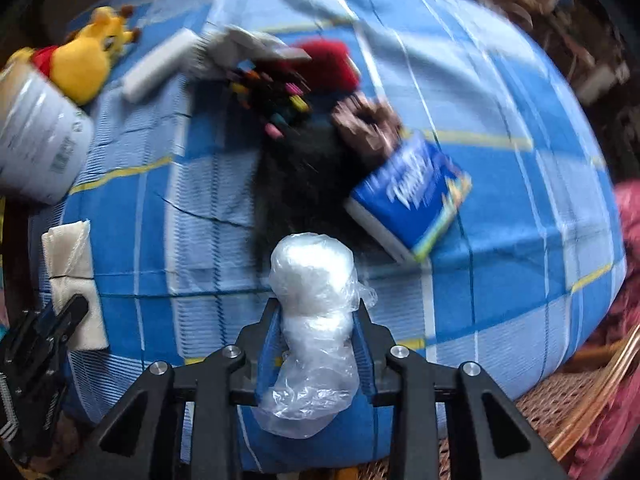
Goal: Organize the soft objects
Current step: 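Grasp the white plastic-wrapped puff with the right tool, then place the cream scrubber in the gold tray and open the left tool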
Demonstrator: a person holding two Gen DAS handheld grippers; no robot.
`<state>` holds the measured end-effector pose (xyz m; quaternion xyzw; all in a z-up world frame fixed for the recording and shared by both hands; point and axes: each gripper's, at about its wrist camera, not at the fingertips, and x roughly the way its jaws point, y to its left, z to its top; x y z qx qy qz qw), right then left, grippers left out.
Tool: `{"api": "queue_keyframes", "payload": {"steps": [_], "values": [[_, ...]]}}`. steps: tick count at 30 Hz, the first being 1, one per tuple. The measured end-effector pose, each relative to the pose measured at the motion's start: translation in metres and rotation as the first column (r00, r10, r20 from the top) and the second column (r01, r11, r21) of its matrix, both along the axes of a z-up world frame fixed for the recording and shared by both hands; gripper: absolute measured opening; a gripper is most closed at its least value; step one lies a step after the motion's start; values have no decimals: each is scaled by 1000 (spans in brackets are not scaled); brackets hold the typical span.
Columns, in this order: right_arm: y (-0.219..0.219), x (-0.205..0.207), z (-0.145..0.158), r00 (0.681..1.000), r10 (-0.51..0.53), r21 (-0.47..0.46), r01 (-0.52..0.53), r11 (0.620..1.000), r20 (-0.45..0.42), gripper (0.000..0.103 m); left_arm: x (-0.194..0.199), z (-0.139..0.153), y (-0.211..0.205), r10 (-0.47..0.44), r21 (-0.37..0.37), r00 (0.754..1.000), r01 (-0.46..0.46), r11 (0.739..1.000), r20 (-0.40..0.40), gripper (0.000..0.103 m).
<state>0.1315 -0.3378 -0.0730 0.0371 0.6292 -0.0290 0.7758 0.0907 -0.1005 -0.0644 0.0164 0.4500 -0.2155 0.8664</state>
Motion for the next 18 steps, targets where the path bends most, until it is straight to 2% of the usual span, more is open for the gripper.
{"api": "queue_keyframes", "payload": {"steps": [4, 9, 11, 13, 14, 16, 17, 18], "values": [[24, -3, 10, 995, 35, 37, -39, 999, 89, 33, -14, 21, 29, 60, -29, 998, -59, 998, 34, 15], [37, 4, -8, 996, -7, 68, 0, 998, 94, 33, -26, 49, 88, 212, -49, 974, -208, 977, 85, 15], [37, 12, -16, 996, -31, 88, 24, 996, 82, 34, -28, 60, 117, 294, -39, 949, -291, 956, 113, 15], [36, 10, -18, 993, -51, 93, 41, 995, 108, 34, -26, 66, 146, 376, -32, 919, -375, 927, 116, 16], [36, 8, -18, 991, -60, 99, 49, 994, 117, 34, -24, 69, 165, 435, -22, 892, -435, 900, 121, 16], [35, 7, -20, 990, -62, 104, 49, 993, 128, 35, -17, 69, 188, 497, -5, 859, -500, 866, 120, 17], [35, 6, -20, 990, -59, 101, 46, 994, 131, 35, -12, 67, 205, 548, 8, 829, -552, 834, 110, 17], [36, 5, -20, 989, -56, 95, 43, 994, 136, 35, -7, 66, 217, 578, 9, 810, -581, 814, 98, 17]]}}
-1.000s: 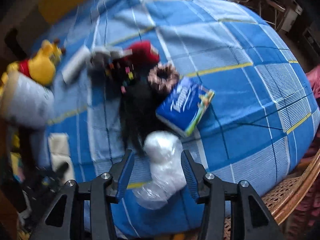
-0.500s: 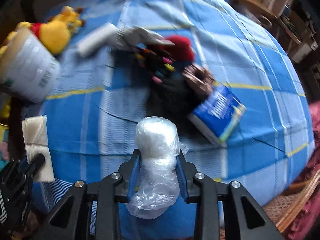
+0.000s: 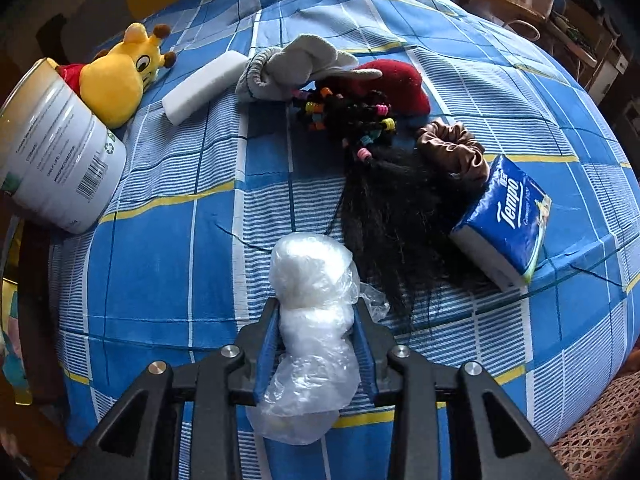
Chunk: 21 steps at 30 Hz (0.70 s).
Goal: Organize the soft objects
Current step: 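Place the cream scrubber in the gold tray and open the left tool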
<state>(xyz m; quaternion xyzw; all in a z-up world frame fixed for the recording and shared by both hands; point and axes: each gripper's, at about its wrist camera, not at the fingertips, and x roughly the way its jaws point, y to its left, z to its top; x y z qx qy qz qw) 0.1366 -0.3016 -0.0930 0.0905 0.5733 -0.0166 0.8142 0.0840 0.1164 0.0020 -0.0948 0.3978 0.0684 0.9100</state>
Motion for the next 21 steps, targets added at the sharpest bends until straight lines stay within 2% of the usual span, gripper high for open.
{"api": "queue_keyframes", "payload": {"steps": [4, 7, 10, 11, 12, 14, 16, 18, 21], "values": [[5, -3, 0, 1000, 13, -41, -12, 999, 13, 35, 21, -3, 35, 97, 21, 995, -96, 995, -27, 18], [5, -1, 1, 1000, 8, -50, -7, 999, 19, 35, 34, -9, 52, 158, 55, 986, -155, 986, -58, 23], [6, 1, -1, 1000, 5, -47, -4, 999, 26, 35, 37, -11, 66, 207, 67, 976, -203, 977, -64, 33], [6, 0, 0, 1000, 4, -49, -3, 999, 30, 35, 36, -9, 66, 210, 68, 976, -206, 976, -56, 38], [6, 0, 0, 999, 4, -50, -2, 999, 33, 35, 32, -8, 66, 209, 65, 977, -206, 976, -43, 48], [5, -3, 1, 999, 0, -53, 2, 999, 38, 35, 21, -2, 64, 191, 49, 982, -190, 980, -10, 58], [7, -2, 1, 999, -7, -56, 9, 998, 42, 34, 12, 4, 59, 171, 45, 985, -171, 984, 13, 58], [8, -3, 5, 999, -13, -44, 15, 999, 50, 34, 2, 9, 52, 141, 46, 990, -142, 989, 31, 64], [16, -3, 19, 995, 2, -12, -1, 1000, 97, 34, -16, 15, 38, 99, 60, 994, -102, 993, 55, 65]]}}
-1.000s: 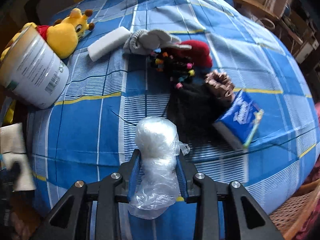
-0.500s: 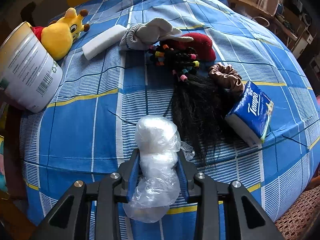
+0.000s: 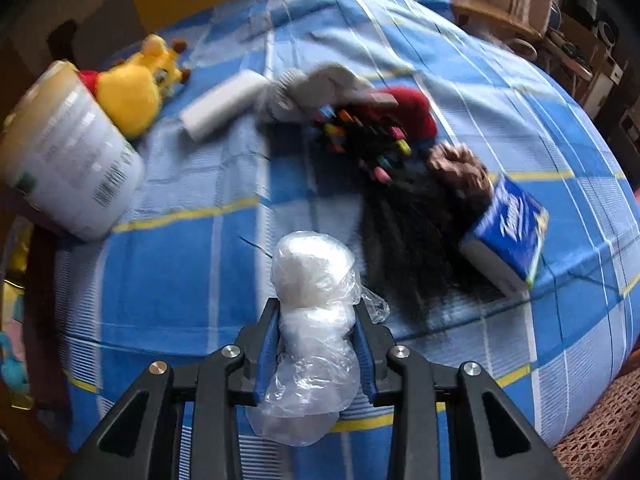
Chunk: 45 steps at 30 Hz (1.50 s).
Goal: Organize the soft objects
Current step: 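Place the cream scrubber in the gold tray and open the left tool, then lower the white wrapped puff into the tray beside the towel and release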
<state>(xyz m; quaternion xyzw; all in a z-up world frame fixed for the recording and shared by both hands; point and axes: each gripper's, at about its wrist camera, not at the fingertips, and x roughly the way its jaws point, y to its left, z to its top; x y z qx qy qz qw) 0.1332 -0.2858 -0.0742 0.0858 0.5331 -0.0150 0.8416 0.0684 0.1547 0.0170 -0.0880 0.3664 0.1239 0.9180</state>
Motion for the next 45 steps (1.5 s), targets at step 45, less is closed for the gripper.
{"api": "queue_keyframes", "payload": {"steps": [45], "values": [[312, 14, 105, 683, 644, 45, -697, 715, 344, 34, -57, -8, 4, -5, -84, 1000, 3, 996, -25, 75]]}}
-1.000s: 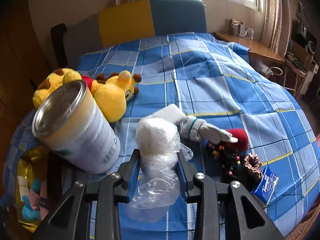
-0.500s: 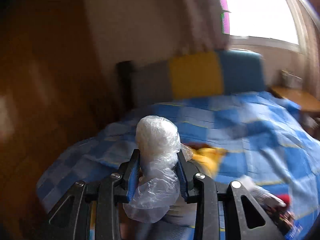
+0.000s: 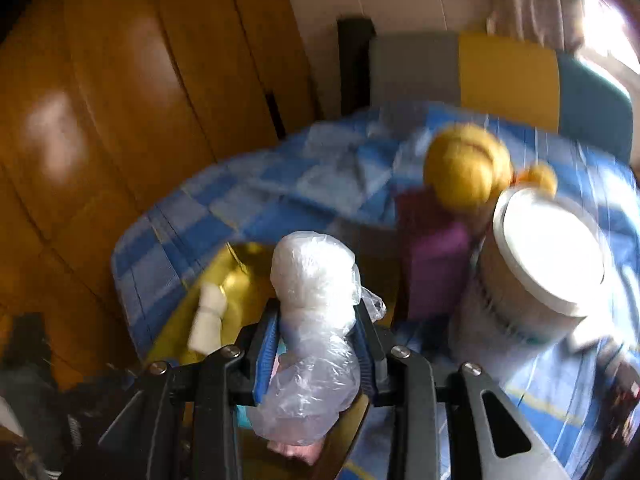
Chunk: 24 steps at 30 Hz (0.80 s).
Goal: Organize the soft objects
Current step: 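Lower the white wrapped puff into the tray beside the towel and release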
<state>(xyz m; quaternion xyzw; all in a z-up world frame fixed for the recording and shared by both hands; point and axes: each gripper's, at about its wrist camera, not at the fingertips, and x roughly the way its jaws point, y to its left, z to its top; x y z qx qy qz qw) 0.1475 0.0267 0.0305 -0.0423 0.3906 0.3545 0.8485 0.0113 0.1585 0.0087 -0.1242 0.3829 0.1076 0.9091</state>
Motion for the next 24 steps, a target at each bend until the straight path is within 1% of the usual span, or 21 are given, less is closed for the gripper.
{"api": "queue_keyframes", "payload": {"steps": [2, 4, 5, 8, 11, 17, 24], "values": [[9, -2, -19, 998, -14, -12, 13, 1000, -56, 34, -2, 3, 4, 16, 3, 1000, -16, 1000, 4, 76], [14, -2, -35, 994, -34, -24, 32, 999, -102, 34, -6, 6, 7, 31, 10, 999, -31, 999, 19, 79], [17, -2, -39, 992, -41, -25, 38, 999, -118, 34, -7, 7, 7, 36, 14, 999, -37, 999, 25, 81], [20, -2, -51, 985, -68, -18, 66, 998, -158, 34, -10, 9, 10, 46, 25, 998, -47, 999, 30, 82], [24, -4, -55, 981, -82, -1, 83, 997, -178, 36, -11, 7, 13, 59, 31, 998, -60, 998, 24, 82], [28, 2, -67, 971, -105, 13, 110, 994, -215, 36, -11, 4, 16, 66, 29, 998, -66, 997, 8, 82], [30, -3, -73, 971, -92, 14, 98, 995, -222, 36, -14, 2, 18, 77, 39, 997, -77, 996, 6, 83]]}}
